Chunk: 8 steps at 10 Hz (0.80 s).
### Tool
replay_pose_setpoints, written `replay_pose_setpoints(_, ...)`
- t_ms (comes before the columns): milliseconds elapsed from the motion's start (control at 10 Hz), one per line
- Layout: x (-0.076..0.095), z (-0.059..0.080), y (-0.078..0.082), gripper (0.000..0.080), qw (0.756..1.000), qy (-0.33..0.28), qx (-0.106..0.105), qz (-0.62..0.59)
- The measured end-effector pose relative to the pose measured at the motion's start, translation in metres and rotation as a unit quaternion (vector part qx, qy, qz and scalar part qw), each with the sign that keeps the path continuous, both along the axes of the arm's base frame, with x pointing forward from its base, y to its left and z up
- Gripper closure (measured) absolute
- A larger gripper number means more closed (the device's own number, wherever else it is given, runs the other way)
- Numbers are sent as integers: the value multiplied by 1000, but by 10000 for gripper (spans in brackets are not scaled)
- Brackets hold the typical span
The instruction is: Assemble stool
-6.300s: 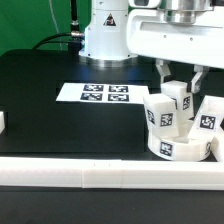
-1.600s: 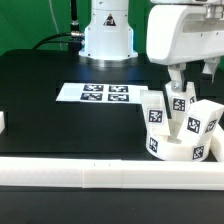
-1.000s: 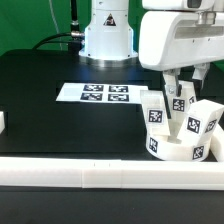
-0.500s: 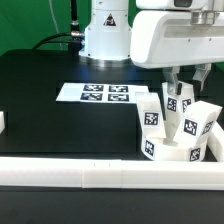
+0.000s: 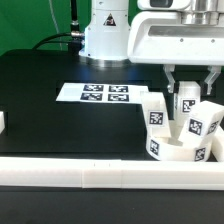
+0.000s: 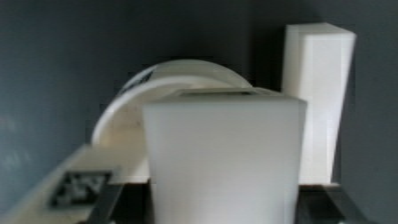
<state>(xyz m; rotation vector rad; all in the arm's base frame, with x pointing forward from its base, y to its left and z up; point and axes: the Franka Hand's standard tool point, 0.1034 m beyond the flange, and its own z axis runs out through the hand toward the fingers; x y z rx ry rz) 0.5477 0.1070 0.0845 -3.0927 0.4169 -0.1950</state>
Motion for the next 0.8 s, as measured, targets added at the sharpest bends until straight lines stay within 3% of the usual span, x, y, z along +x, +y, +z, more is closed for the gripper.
replay_pose_setpoints(200,-1,0,7,463,992,7,19,-125)
replay_pose_setpoints(800,-2,0,8,463,959,10,47,-280)
